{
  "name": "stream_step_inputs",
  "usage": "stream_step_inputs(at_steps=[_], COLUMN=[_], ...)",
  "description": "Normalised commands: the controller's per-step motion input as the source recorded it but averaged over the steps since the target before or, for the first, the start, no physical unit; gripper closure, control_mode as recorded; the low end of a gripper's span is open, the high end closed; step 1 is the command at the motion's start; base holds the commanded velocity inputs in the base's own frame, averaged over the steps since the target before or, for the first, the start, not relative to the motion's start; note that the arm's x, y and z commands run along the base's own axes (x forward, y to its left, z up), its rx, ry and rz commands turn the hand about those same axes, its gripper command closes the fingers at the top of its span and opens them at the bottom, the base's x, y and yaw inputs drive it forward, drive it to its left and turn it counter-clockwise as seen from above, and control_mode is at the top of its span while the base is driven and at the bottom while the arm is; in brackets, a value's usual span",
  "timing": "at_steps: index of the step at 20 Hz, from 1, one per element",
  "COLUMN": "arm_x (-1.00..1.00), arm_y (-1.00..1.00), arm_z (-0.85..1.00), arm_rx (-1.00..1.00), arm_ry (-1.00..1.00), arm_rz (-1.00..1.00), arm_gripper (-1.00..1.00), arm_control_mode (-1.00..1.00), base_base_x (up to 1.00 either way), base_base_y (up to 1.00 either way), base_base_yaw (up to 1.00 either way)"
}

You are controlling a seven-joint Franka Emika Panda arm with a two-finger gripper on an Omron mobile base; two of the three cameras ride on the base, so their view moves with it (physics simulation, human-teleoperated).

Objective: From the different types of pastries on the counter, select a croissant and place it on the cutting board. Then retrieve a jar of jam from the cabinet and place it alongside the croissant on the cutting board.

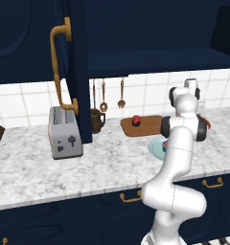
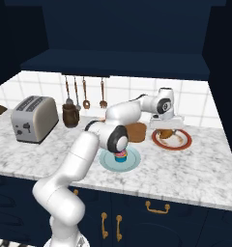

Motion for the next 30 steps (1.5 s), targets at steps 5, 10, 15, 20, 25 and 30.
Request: stream_step_inputs(at_steps=[5,10,15,20,25,30], arm_x=[0.0,0.0,0.0,-0.01,0.0,0.0], arm_y=[0.43,0.4,0.56,0.83,0.78,0.62], arm_z=[0.33,0.22,0.07,0.03,0.0,0.0], arm_rx=[0.07,0.07,0.04,0.0,0.0,0.0], arm_ry=[0.05,0.04,0.01,0.0,0.0,0.0], arm_rz=[0.0,0.0,0.0,0.0,0.0,0.0], arm_gripper=[1.0,1.0,1.0,1.0,1.0,1.0], arm_control_mode=[-1.0,-1.0,-1.0,-1.0,-1.0,-1.0], base_base_x=[0.0,0.0,0.0,0.0,0.0,0.0], base_base_y=[0.0,0.0,0.0,0.0,0.0,0.0], base_base_yaw=[0.0,0.0,0.0,0.0,0.0,0.0])
